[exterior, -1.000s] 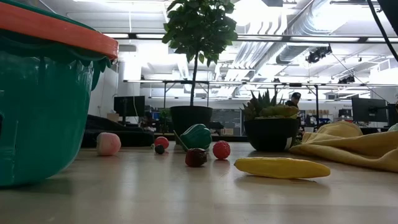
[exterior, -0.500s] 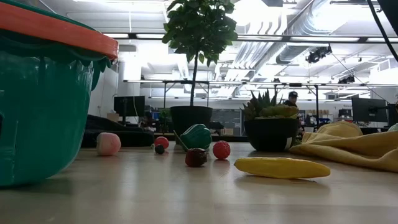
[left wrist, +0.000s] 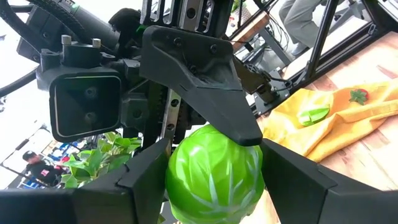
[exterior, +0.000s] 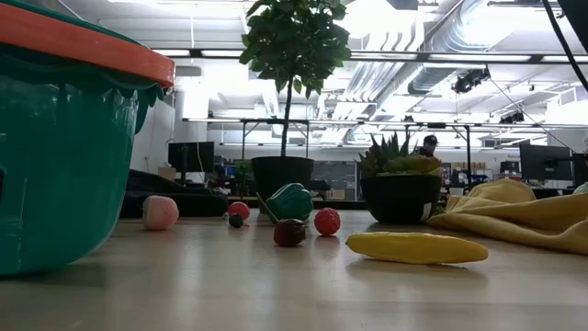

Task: Pick and placing Produce into tupperware
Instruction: Put the green cabbage into the blue basket

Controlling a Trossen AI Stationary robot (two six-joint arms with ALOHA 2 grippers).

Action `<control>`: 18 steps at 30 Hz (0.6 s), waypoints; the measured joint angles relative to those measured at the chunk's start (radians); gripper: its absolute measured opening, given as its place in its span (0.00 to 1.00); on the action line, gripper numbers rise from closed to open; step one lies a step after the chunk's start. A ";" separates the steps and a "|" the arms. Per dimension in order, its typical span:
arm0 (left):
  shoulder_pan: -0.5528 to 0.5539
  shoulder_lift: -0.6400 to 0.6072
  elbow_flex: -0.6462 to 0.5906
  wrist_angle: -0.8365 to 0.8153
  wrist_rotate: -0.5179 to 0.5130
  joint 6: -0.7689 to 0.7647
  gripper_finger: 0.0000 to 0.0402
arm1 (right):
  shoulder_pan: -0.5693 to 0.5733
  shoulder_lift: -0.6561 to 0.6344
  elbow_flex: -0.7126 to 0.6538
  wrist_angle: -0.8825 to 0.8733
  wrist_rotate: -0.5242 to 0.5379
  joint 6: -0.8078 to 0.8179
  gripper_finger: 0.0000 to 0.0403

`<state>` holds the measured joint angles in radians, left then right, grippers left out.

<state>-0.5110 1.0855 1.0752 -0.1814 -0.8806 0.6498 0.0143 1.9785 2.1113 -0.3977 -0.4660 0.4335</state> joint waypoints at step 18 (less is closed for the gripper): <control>0.000 -0.001 0.000 0.000 0.000 0.000 0.53 | 0.000 0.000 0.000 -0.001 0.000 0.000 0.58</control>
<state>-0.5110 1.0847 1.0752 -0.1810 -0.8810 0.6495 0.0143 1.9785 2.1113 -0.3988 -0.4656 0.4332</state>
